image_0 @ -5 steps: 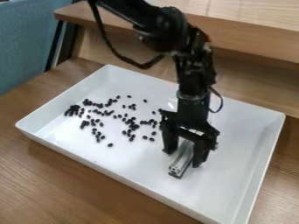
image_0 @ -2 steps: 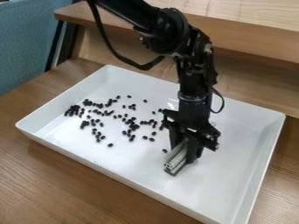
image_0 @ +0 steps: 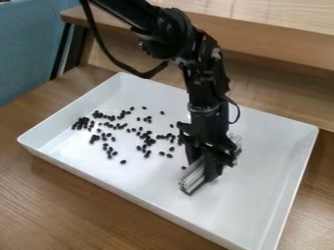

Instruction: Sweep into pile

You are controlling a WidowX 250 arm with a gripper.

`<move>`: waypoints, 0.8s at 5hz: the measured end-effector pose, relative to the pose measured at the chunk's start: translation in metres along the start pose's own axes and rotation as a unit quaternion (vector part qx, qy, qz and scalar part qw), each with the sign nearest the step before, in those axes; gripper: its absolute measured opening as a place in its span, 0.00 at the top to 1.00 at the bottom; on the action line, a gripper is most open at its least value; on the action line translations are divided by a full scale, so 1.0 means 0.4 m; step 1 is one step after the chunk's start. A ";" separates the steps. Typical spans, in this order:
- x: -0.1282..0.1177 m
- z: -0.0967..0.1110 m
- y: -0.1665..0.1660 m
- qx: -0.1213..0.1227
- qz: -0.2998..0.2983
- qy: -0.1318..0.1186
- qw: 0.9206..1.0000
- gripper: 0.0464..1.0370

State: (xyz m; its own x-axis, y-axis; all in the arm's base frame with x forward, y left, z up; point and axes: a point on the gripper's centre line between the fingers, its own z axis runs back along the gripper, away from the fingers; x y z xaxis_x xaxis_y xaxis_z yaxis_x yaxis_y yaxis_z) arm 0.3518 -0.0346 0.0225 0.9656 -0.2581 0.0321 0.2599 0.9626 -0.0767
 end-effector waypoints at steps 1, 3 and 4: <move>-0.005 0.000 0.027 -0.004 -0.009 -0.011 1.000 0.65; -0.009 -0.002 0.055 0.022 -0.012 0.003 1.000 0.65; -0.014 -0.002 0.077 0.042 -0.006 0.013 0.999 0.65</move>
State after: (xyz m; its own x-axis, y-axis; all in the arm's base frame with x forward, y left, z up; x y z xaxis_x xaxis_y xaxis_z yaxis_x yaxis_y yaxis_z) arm 0.3544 -0.0035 0.0194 0.9628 -0.2701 0.0061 0.2700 0.9628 0.0069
